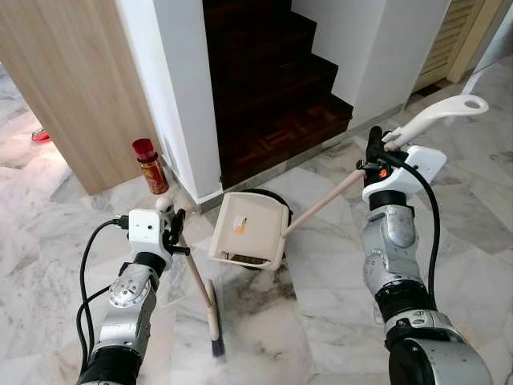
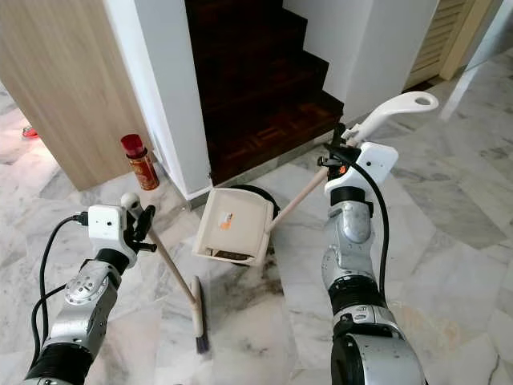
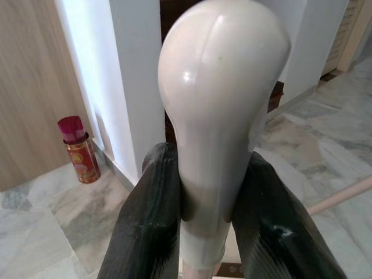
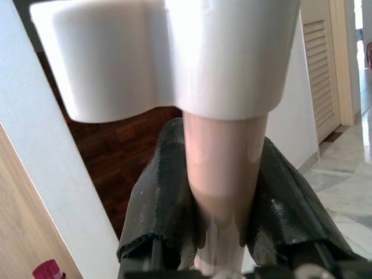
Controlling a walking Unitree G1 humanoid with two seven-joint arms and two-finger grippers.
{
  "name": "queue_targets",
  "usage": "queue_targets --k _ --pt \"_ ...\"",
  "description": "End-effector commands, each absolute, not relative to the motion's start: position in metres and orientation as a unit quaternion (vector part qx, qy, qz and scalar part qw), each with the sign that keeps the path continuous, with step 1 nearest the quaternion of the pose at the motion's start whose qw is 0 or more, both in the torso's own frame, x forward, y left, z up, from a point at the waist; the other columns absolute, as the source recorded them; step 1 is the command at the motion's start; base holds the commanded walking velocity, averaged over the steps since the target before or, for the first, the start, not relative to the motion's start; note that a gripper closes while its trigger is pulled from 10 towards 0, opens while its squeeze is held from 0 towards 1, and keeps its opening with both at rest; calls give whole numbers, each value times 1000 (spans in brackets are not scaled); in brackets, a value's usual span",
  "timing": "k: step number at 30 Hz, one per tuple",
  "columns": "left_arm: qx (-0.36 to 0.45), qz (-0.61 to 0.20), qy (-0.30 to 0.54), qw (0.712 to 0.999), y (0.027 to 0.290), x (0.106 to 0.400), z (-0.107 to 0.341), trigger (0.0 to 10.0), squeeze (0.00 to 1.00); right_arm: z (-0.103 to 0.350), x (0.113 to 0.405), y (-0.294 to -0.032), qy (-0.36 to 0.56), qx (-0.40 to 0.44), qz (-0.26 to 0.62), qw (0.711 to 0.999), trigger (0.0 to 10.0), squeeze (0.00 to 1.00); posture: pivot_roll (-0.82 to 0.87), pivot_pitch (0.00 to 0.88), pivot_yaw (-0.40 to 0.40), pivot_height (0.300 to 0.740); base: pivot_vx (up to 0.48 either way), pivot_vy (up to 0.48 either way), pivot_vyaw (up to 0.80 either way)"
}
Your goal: Sweep floor
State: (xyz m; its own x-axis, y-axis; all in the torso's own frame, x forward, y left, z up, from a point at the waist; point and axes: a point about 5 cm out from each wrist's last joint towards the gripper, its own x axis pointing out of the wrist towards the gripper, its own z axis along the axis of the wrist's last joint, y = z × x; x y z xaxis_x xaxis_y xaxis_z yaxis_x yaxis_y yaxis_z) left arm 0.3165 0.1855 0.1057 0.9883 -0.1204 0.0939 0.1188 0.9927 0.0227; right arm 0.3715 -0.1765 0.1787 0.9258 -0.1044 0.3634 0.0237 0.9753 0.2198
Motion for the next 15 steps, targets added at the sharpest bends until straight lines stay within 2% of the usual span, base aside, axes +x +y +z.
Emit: queue_targets --k 1,3,15 --pt "14 -63 -75 995 185 318 117 10000 0 194 372 -176 -223 110 -32 968 10000 0 50 69 -5 740 0 0 0" --pt "14 -63 -75 995 185 318 117 10000 0 194 372 -176 -221 111 -32 968 10000 0 49 69 -5 740 0 0 0" --pt "15 -63 -76 995 185 318 117 10000 0 194 372 -174 -218 113 -29 969 10000 0 49 67 -6 740 269 0 0"
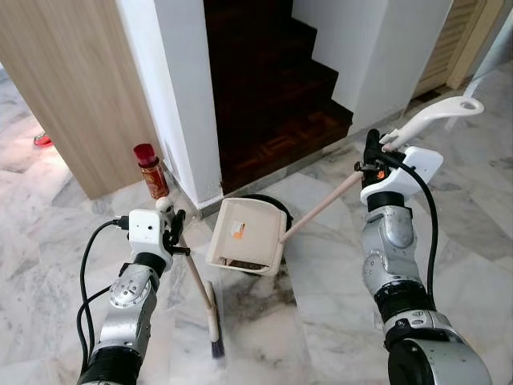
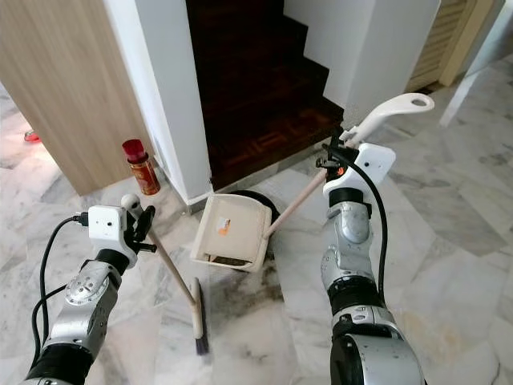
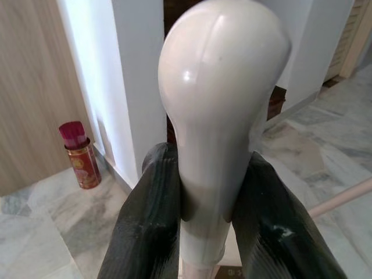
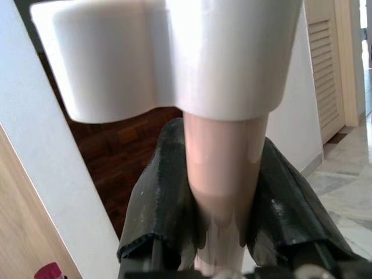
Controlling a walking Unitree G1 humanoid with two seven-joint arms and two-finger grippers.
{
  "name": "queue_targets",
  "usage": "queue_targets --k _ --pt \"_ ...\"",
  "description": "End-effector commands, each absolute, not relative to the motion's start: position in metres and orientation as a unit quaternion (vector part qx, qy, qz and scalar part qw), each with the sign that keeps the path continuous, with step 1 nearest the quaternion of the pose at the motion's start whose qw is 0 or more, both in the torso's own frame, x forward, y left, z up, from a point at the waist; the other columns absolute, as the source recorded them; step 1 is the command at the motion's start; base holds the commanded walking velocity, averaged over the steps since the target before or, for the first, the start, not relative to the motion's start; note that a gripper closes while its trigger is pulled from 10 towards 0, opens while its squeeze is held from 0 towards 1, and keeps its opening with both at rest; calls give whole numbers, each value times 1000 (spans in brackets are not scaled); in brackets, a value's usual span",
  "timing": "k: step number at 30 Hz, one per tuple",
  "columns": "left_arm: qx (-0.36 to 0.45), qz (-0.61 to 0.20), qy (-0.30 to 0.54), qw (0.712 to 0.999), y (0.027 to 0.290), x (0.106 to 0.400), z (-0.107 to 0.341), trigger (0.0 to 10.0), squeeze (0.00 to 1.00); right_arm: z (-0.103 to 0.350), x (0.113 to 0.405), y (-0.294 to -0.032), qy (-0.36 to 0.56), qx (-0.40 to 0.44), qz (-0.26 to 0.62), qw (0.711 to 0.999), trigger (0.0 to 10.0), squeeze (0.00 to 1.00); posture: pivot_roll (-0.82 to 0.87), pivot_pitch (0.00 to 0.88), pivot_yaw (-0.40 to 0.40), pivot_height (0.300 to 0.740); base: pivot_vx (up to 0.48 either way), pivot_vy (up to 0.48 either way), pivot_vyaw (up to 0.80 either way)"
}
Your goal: Sweep floor
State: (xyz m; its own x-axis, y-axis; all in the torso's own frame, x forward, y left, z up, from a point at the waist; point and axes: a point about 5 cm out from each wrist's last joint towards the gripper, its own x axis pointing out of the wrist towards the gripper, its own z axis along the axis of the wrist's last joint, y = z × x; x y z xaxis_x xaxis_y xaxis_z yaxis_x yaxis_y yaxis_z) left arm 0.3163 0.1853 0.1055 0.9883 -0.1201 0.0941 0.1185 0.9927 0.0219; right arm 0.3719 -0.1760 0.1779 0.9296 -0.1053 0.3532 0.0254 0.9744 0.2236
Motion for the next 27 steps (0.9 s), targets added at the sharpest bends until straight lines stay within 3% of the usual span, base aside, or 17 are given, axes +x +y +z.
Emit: queue_targets --k 1,27 --pt "15 -63 -76 995 185 318 117 10000 0 194 372 -174 -218 113 -29 969 10000 0 49 67 -6 740 285 0 0" --pt "14 -64 -79 995 184 318 117 10000 0 197 372 -172 -221 123 -30 967 10000 0 49 70 -7 740 289 0 0"
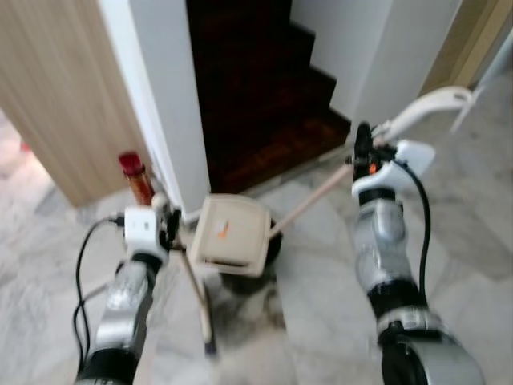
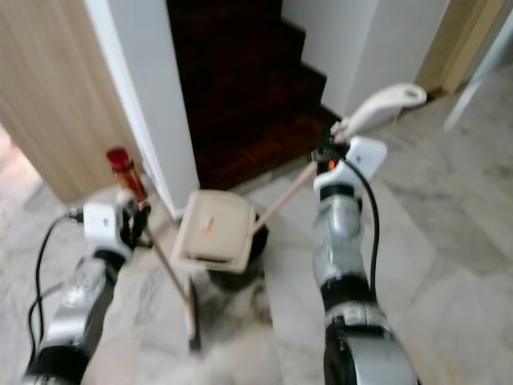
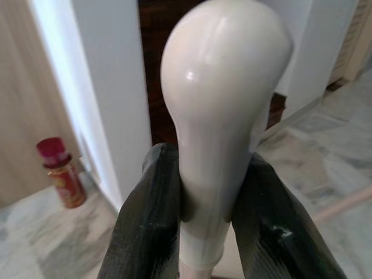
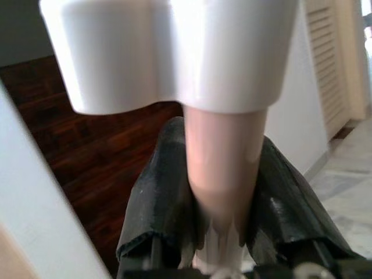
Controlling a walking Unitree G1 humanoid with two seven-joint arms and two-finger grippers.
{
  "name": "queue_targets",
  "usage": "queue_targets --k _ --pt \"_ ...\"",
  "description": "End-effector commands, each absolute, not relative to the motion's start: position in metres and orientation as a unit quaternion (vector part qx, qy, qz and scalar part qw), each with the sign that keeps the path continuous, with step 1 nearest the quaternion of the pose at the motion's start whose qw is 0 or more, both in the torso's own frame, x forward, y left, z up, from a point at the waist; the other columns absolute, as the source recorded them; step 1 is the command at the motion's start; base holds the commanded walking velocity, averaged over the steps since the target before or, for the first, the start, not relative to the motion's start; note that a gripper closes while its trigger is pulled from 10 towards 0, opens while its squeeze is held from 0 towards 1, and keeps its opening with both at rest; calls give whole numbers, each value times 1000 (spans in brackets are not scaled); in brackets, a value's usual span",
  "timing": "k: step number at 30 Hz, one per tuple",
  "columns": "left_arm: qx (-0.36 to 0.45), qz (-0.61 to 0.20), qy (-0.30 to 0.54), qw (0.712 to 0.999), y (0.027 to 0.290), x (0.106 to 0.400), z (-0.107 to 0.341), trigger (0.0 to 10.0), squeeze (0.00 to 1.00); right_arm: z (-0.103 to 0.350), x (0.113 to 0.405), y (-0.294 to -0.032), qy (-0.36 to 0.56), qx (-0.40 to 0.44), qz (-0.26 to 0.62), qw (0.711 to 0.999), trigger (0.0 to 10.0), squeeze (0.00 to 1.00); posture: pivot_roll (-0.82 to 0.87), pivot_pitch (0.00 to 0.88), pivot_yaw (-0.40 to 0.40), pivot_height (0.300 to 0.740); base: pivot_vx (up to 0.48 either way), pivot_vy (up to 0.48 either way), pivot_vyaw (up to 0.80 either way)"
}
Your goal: Sweep floor
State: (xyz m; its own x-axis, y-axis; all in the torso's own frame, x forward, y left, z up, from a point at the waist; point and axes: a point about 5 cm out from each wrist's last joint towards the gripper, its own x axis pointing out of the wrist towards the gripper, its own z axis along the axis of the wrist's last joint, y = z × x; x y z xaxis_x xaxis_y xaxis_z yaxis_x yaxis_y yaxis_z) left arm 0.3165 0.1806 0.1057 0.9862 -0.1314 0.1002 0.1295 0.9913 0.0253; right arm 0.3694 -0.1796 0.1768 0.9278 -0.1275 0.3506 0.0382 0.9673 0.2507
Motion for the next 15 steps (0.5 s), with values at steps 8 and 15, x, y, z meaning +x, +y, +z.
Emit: queue_targets --k 8,15 --pt "14 -64 -79 995 184 318 118 10000 0 198 373 -169 -221 129 -28 966 10000 0 47 72 -7 740 289 0 0" --pt "12 -63 -79 995 183 317 117 10000 0 199 373 -167 -222 130 -27 966 10000 0 46 75 -10 740 288 0 0"
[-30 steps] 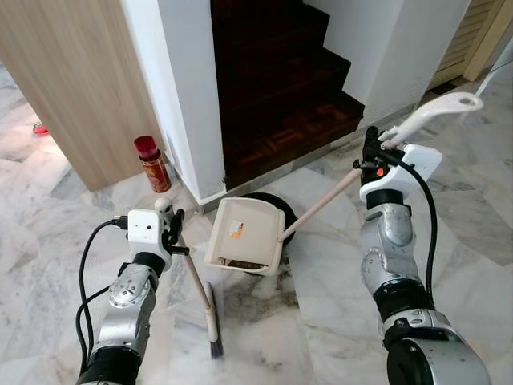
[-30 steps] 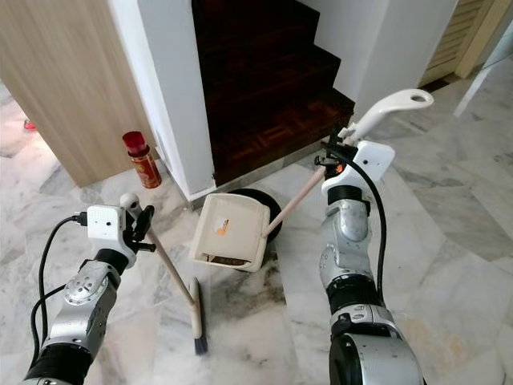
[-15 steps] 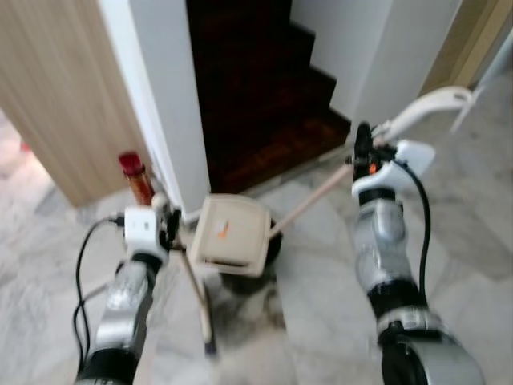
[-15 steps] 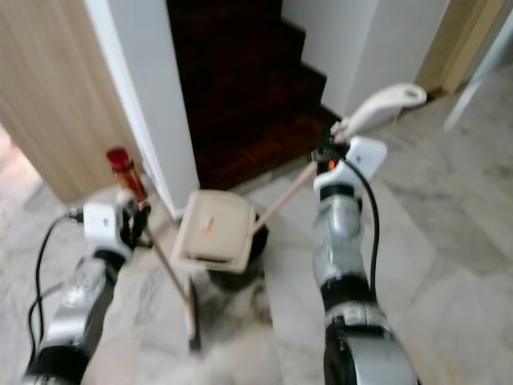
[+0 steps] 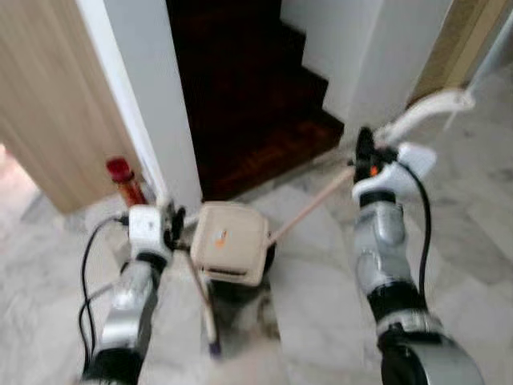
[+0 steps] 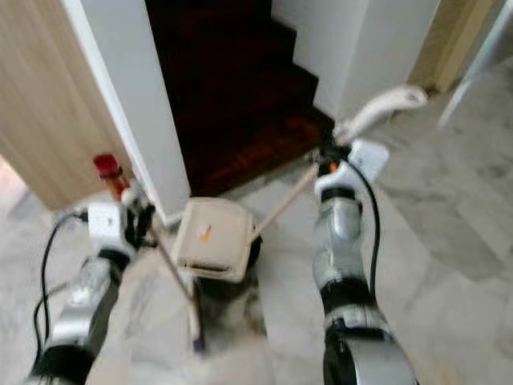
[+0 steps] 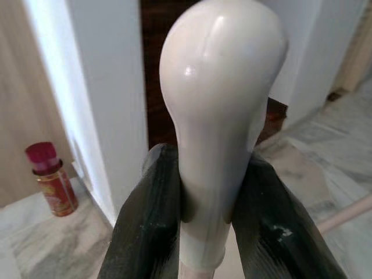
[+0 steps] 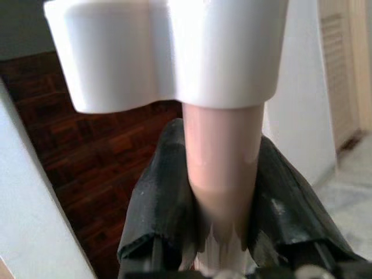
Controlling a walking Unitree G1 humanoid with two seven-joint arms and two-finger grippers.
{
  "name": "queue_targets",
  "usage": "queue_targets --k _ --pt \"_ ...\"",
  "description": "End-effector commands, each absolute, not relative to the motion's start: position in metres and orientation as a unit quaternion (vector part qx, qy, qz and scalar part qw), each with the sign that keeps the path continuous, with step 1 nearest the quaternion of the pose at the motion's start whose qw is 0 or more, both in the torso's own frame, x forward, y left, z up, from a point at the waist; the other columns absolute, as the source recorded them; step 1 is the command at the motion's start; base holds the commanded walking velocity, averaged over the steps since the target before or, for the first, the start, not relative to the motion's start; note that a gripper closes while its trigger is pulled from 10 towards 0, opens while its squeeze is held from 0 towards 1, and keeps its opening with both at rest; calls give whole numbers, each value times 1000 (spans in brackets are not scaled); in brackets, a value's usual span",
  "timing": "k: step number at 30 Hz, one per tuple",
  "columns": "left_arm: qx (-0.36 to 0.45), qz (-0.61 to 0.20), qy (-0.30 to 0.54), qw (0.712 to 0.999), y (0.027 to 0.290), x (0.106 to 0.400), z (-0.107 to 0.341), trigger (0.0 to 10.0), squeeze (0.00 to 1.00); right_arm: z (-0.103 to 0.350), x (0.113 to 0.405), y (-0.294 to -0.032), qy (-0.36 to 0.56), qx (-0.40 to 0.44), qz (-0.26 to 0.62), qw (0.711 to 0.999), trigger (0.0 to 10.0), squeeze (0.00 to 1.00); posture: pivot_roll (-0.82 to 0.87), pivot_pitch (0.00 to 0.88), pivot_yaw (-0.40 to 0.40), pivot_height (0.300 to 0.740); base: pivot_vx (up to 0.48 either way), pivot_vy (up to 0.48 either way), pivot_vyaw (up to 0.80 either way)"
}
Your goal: Sweep floor
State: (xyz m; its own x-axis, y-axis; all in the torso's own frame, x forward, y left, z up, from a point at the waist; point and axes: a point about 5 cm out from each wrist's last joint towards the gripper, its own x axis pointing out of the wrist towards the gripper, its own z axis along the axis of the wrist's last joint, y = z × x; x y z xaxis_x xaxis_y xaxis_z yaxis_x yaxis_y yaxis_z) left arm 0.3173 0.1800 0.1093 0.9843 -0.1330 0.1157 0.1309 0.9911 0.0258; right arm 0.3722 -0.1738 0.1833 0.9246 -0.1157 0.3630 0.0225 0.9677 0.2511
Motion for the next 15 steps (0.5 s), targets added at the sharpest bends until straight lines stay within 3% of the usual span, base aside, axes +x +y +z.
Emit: queue_targets --k 1,15 --pt "12 -63 -79 995 183 317 117 10000 0 199 373 -167 -222 130 -27 966 10000 0 46 75 -10 740 292 0 0" --pt "11 -62 -81 995 183 317 117 10000 0 203 374 -166 -226 130 -25 965 10000 0 45 75 -12 740 324 0 0"
